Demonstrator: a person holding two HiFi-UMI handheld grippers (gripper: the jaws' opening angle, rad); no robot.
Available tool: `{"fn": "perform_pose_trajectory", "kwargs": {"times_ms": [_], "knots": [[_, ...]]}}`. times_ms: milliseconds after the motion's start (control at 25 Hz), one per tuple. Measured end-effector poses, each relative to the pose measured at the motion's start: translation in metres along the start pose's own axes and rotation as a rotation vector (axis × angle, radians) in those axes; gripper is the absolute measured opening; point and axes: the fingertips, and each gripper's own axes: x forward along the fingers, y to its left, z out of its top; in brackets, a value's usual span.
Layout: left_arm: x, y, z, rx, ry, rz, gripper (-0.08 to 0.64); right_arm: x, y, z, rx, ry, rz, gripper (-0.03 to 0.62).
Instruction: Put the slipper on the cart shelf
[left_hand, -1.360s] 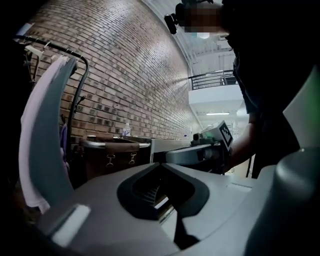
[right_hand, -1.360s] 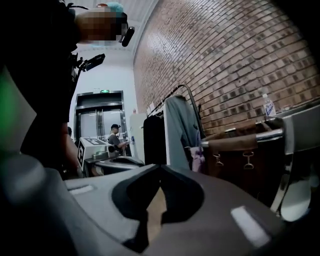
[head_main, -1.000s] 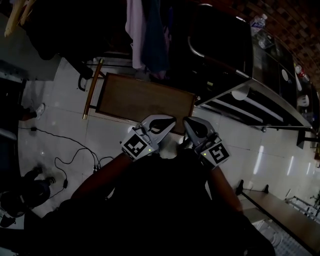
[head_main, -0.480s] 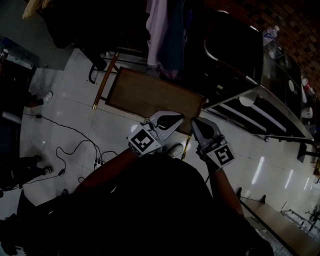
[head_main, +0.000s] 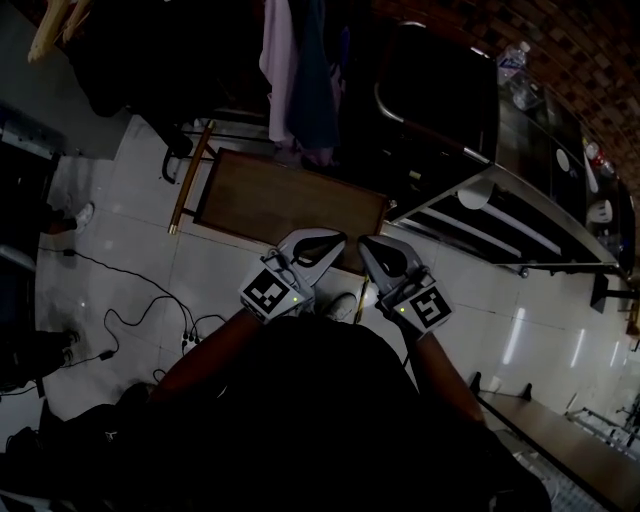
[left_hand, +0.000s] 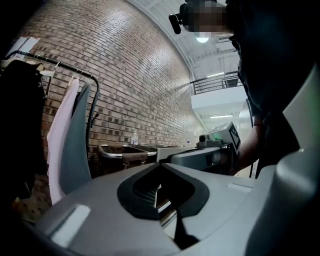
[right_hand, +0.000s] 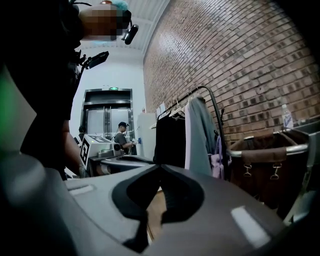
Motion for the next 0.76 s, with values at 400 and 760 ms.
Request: {"fn": "perform_pose_trajectory", "kwargs": {"times_ms": [400, 760], "knots": [[0.007, -0.015, 0.002, -0.051, -0.003, -0.031, 0.000, -0.010, -0.001, -0.003, -0.007, -0.009, -0.015, 0.002], [0.011, -0.024, -0.002, -0.035, -0.009, -0.059, 0.000, -0.019, -0.003, -0.005, -0.003, -0.007, -0.037, 0.002]]}}
